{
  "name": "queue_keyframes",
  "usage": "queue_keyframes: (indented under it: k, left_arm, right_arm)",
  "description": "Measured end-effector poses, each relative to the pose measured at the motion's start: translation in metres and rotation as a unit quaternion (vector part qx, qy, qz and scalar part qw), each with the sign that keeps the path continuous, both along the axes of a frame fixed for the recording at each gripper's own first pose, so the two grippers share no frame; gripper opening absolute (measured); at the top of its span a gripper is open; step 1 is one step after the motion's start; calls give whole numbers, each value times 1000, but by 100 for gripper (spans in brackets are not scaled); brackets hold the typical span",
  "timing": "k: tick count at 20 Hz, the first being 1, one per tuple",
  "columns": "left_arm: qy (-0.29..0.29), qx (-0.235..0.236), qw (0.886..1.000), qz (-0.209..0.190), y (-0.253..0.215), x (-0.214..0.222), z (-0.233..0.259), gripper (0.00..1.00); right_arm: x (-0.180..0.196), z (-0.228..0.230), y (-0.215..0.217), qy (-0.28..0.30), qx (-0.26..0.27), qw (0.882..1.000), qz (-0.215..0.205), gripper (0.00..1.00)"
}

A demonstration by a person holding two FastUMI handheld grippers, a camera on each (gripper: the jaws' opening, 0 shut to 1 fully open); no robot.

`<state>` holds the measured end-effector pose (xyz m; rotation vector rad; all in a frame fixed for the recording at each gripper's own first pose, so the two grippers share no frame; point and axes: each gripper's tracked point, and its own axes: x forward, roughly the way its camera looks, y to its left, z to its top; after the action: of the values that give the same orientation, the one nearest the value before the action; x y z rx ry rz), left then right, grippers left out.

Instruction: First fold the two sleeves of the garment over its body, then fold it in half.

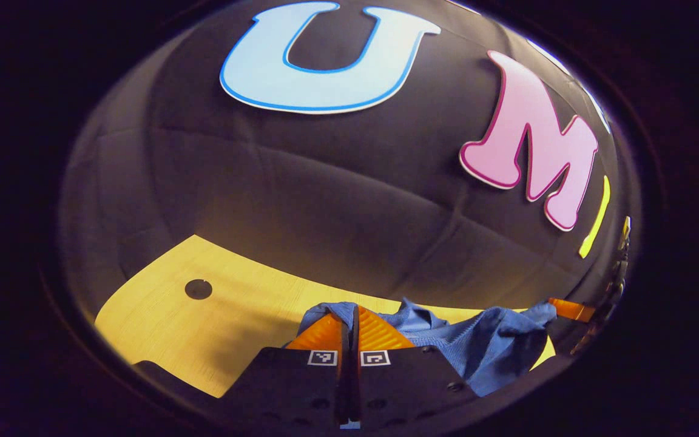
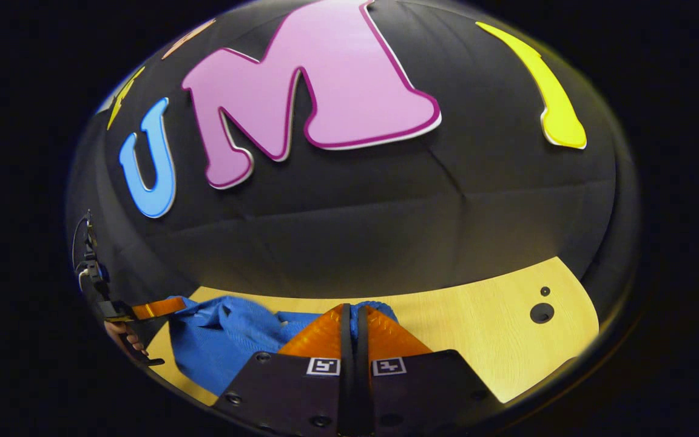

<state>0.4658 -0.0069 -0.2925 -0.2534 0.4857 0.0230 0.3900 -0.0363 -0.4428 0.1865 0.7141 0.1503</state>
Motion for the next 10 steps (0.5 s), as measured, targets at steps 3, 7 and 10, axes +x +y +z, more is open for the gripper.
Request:
queue_keyframes:
  k: [3, 7, 10]
  left_arm:
    - [12, 21, 1000, -13, -2, 17, -34, 3]
    - [69, 35, 997, -16, -6, -3, -59, 56]
    - [44, 59, 997, -4, -4, -26, -40, 87]
  right_arm:
    - [7, -52, -8, 22, -37, 999, -11, 8]
    - [7, -45, -11, -11, -74, 997, 12, 50]
    - [-12, -6, -8, -55, -87, 995, 12, 87]
